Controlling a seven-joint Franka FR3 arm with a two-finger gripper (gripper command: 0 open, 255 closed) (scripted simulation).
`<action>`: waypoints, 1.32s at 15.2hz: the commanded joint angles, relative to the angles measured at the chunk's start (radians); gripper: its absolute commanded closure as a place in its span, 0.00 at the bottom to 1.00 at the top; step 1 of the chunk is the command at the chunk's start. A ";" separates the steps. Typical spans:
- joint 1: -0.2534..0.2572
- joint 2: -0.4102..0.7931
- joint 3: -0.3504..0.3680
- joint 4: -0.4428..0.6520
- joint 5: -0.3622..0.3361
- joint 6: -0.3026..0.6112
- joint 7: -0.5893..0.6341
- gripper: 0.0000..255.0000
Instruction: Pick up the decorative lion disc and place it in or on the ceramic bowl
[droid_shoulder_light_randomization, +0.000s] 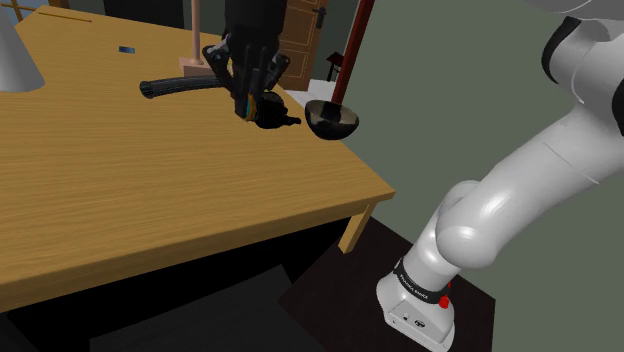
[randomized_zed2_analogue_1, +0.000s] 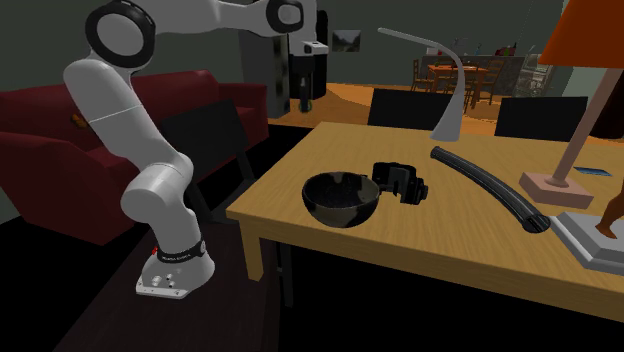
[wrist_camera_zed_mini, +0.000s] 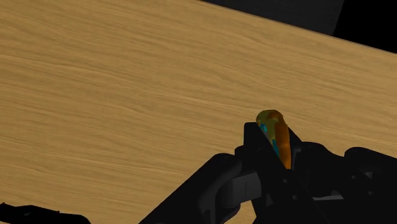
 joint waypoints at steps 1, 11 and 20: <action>-0.007 -0.016 -0.020 -0.008 0.003 -0.009 -0.028 1.00; -0.079 -0.127 -0.211 -0.133 -0.013 -0.009 -0.295 1.00; -0.153 -0.129 -0.370 -0.151 -0.069 -0.004 -0.516 1.00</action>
